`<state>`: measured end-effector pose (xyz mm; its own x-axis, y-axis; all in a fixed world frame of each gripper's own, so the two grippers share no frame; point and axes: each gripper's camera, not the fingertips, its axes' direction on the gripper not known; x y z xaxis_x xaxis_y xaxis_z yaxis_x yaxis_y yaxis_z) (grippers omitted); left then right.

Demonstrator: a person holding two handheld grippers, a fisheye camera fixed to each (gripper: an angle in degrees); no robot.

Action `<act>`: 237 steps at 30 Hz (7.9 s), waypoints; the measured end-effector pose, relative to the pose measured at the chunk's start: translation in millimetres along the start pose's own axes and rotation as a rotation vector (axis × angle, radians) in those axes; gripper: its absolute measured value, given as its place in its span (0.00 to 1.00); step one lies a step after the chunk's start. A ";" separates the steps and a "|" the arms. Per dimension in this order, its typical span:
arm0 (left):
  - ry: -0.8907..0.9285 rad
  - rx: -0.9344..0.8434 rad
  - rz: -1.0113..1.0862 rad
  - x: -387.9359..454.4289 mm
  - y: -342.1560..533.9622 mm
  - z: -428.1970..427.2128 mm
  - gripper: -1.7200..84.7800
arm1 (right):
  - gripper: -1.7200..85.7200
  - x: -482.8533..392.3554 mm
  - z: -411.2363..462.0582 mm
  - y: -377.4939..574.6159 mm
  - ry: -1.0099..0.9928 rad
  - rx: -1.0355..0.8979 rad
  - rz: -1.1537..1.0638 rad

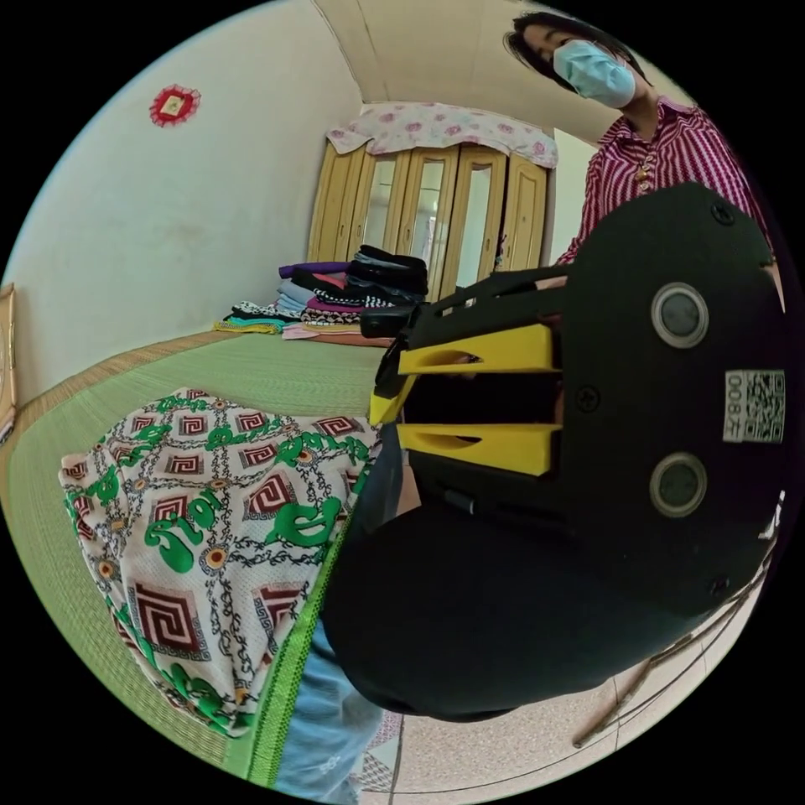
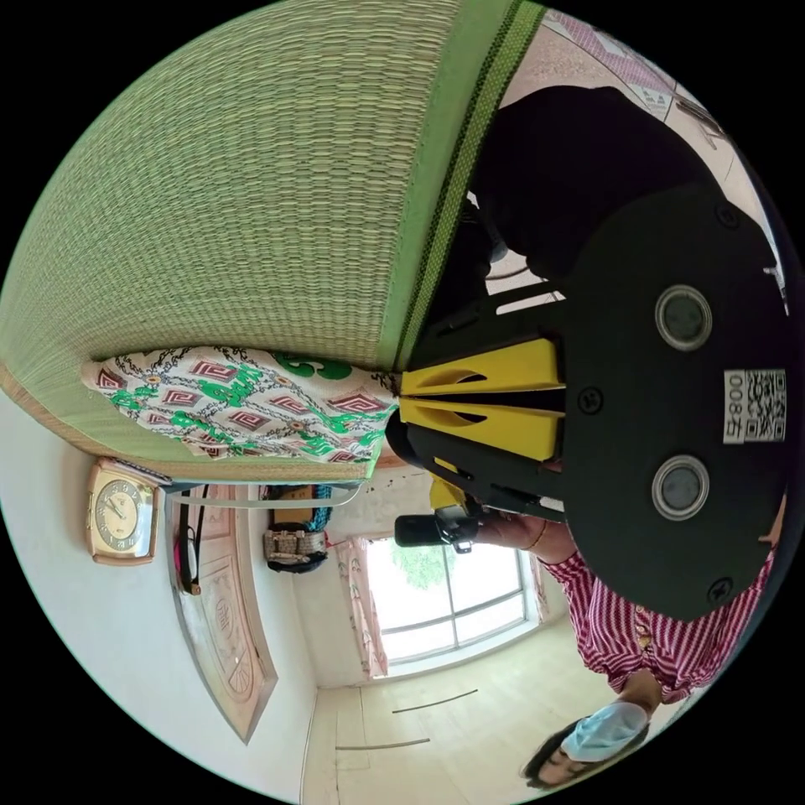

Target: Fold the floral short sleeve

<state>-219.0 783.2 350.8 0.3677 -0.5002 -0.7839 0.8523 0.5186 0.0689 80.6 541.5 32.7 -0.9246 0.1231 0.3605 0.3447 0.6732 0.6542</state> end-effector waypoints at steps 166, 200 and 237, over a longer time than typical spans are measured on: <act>0.055 0.208 -0.127 -103.4 4.3 -193.7 0.10 | 0.03 38.8 9.9 -3.9 -0.264 0.069 0.118; 0.333 0.304 0.265 -41.8 183.1 -231.3 0.05 | 0.03 -45.4 -145.4 13.6 -0.284 0.186 -0.218; 0.517 0.109 0.565 98.6 357.9 -84.6 0.05 | 0.03 -6.4 -346.3 171.5 -0.328 0.472 -0.529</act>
<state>90.8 978.2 245.9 0.5601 0.2208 -0.7985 0.6287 0.5144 0.5832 201.8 403.7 372.9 -0.9729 -0.1409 -0.1834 -0.1926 0.9325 0.3054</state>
